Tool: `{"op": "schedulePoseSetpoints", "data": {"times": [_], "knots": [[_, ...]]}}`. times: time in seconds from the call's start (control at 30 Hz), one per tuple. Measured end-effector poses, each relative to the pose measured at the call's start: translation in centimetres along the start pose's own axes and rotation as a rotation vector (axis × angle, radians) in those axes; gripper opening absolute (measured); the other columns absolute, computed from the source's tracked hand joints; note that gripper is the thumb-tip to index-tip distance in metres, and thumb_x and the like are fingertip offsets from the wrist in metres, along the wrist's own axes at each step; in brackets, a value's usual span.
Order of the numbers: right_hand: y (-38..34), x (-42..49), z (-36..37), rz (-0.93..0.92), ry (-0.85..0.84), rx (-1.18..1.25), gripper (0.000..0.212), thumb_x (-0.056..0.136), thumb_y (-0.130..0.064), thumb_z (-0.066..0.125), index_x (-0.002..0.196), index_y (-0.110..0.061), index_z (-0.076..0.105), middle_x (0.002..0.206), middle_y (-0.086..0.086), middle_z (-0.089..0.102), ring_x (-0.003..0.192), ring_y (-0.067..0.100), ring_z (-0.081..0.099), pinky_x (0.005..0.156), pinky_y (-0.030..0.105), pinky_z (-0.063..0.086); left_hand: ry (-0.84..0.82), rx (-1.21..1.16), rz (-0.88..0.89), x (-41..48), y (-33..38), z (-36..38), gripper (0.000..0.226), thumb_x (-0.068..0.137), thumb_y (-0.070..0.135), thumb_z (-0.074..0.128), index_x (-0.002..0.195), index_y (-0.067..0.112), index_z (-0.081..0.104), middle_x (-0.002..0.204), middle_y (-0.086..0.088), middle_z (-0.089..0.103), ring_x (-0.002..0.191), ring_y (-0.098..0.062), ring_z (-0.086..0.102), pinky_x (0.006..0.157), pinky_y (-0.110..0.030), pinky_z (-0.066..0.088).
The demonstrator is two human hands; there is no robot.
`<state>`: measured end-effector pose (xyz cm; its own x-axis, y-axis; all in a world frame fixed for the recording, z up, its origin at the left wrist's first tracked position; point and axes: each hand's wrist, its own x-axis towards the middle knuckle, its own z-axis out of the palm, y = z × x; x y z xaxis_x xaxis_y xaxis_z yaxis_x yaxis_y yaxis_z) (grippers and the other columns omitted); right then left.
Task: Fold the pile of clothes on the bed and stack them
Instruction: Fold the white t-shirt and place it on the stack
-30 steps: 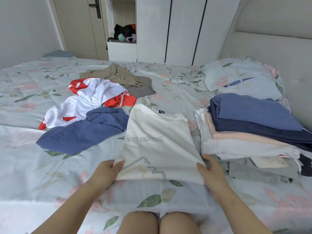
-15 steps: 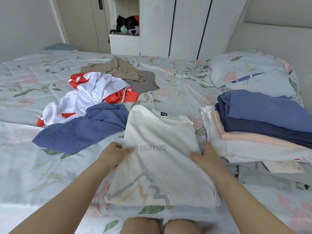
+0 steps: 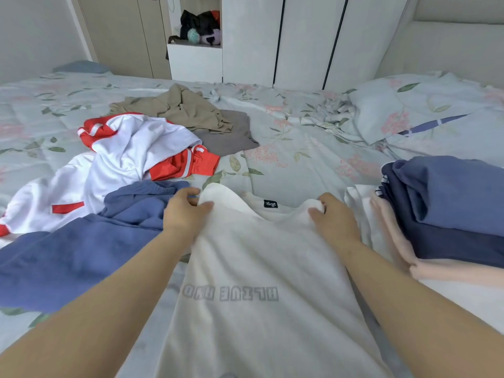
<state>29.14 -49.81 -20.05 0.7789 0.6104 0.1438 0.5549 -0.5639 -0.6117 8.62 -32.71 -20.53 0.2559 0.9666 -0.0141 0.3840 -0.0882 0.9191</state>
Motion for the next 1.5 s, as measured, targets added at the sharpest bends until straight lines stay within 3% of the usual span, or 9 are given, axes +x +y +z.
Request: {"op": "schedulePoseSetpoints", "data": {"times": [0.13,0.37,0.63,0.8,0.87,1.0,1.27,1.4,1.5], "knots": [[-0.8,2.7,-1.3,0.04,0.206,0.2,0.016,0.093,-0.016,0.05,0.104,-0.006,0.056,0.092,0.012,0.056,0.091,0.027,0.05,0.068,0.028,0.027,0.075,-0.235,0.052,2.7,1.4,0.7,0.02,0.086,0.011,0.065,0.073,0.025,0.058,0.071,0.004,0.057,0.072,-0.017,0.051,0.069,-0.029,0.045],[1.5,2.5,1.1,0.307,-0.128,0.31,0.065,0.089,-0.026,0.059,0.144,-0.009,0.029,0.142,0.012,0.043,0.128,0.028,0.044,0.101,0.032,0.034,-0.049,0.042,-0.135,2.2,-1.0,1.9,0.054,0.088,0.03,0.065,0.131,0.005,0.046,0.126,-0.013,0.055,0.118,-0.032,0.051,0.102,-0.035,0.039],[0.5,1.7,0.1,0.24,0.209,0.588,0.045,0.088,-0.01,0.059,0.132,-0.014,0.049,0.113,0.001,0.048,0.1,0.017,0.05,0.073,0.014,0.037,-0.043,-0.196,-0.137,1.6,0.9,1.2,0.033,0.094,0.021,0.057,0.063,0.016,0.047,0.063,-0.003,0.045,0.059,-0.016,0.038,0.055,-0.027,0.034],[0.4,1.1,0.2,0.257,0.047,0.512,0.06,0.088,-0.011,0.056,0.144,-0.013,0.033,0.131,0.0,0.047,0.113,0.019,0.049,0.079,0.014,0.033,-0.085,-0.063,-0.139,1.1,-0.7,1.7,0.014,0.092,0.024,0.06,0.093,0.011,0.057,0.089,-0.007,0.059,0.081,-0.022,0.053,0.075,-0.03,0.044],[1.0,0.2,0.6,0.3,-0.069,0.512,0.067,0.089,-0.018,0.058,0.147,-0.011,0.026,0.139,0.002,0.041,0.127,0.02,0.042,0.098,0.022,0.032,-0.147,-0.016,-0.147,0.4,-1.5,1.7,0.037,0.088,0.032,0.065,0.114,0.008,0.055,0.106,-0.006,0.061,0.095,-0.023,0.055,0.08,-0.03,0.043],[1.4,-2.8,0.6,0.242,-0.031,0.417,0.058,0.085,-0.025,0.064,0.137,-0.013,0.04,0.119,-0.005,0.048,0.122,0.02,0.047,0.088,0.023,0.03,-0.098,0.036,-0.11,-3.0,-2.0,0.6,0.063,0.085,0.031,0.069,0.135,0.006,0.04,0.125,-0.006,0.054,0.112,-0.025,0.052,0.093,-0.031,0.041],[2.5,-9.6,-1.3,0.426,-0.14,0.601,0.09,0.067,-0.038,0.076,0.143,-0.015,0.035,0.133,0.001,0.053,0.117,0.025,0.054,0.102,0.043,0.043,-0.257,-0.133,-0.283,-8.6,-3.0,-1.6,0.044,0.08,0.03,0.074,0.111,0.003,0.059,0.108,-0.012,0.068,0.094,-0.03,0.065,0.085,-0.042,0.054],[2.0,-10.6,-2.5,0.578,-0.321,0.786,0.051,0.077,-0.017,0.077,0.12,0.0,0.058,0.105,0.015,0.068,0.093,0.03,0.066,0.083,0.041,0.055,-0.351,-0.266,-0.461,-8.7,-1.1,-2.2,0.04,0.082,0.019,0.074,0.113,-0.002,0.059,0.096,-0.015,0.067,0.078,-0.027,0.063,0.064,-0.032,0.05],[0.7,-10.3,-4.5,0.645,-0.437,0.903,0.015,0.084,-0.01,0.068,0.094,0.0,0.064,0.069,0.012,0.071,0.063,0.023,0.066,0.049,0.028,0.056,-0.456,-0.258,-0.55,-8.0,0.8,-2.8,0.037,0.082,0.018,0.073,0.112,0.001,0.061,0.098,-0.015,0.067,0.082,-0.028,0.063,0.077,-0.04,0.051]]}}
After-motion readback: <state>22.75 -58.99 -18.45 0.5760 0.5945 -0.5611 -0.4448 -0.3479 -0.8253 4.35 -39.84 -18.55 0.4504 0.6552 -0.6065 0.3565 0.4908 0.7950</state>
